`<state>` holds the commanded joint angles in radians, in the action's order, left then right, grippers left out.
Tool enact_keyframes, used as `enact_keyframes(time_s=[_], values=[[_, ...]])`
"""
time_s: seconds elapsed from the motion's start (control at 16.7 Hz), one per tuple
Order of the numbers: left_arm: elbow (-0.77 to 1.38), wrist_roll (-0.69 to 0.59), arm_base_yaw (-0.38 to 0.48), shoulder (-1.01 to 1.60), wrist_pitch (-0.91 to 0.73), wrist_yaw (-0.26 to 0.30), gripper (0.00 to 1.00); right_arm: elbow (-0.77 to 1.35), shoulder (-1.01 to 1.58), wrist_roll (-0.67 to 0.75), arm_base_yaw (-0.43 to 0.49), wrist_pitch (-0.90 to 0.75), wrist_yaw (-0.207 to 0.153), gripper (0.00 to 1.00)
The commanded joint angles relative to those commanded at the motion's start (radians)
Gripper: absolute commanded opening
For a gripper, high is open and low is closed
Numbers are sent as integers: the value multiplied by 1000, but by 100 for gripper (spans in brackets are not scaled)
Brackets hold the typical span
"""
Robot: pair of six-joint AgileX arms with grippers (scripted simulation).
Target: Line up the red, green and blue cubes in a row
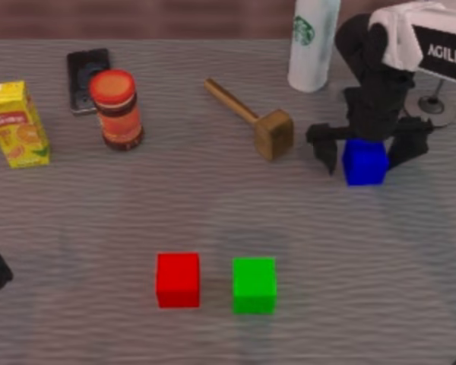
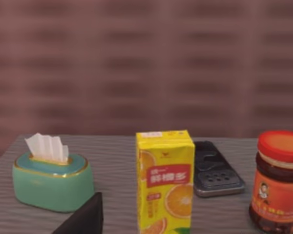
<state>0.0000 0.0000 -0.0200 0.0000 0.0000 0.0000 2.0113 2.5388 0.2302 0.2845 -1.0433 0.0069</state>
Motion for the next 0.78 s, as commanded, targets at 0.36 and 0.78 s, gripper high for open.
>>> enact_keyframes(time_s=[0.36, 0.78], values=[[0, 0, 0, 0, 0, 0, 100, 0, 0, 0, 0, 0, 0, 17], [0, 0, 0, 0, 0, 0, 100, 0, 0, 0, 0, 0, 0, 0]])
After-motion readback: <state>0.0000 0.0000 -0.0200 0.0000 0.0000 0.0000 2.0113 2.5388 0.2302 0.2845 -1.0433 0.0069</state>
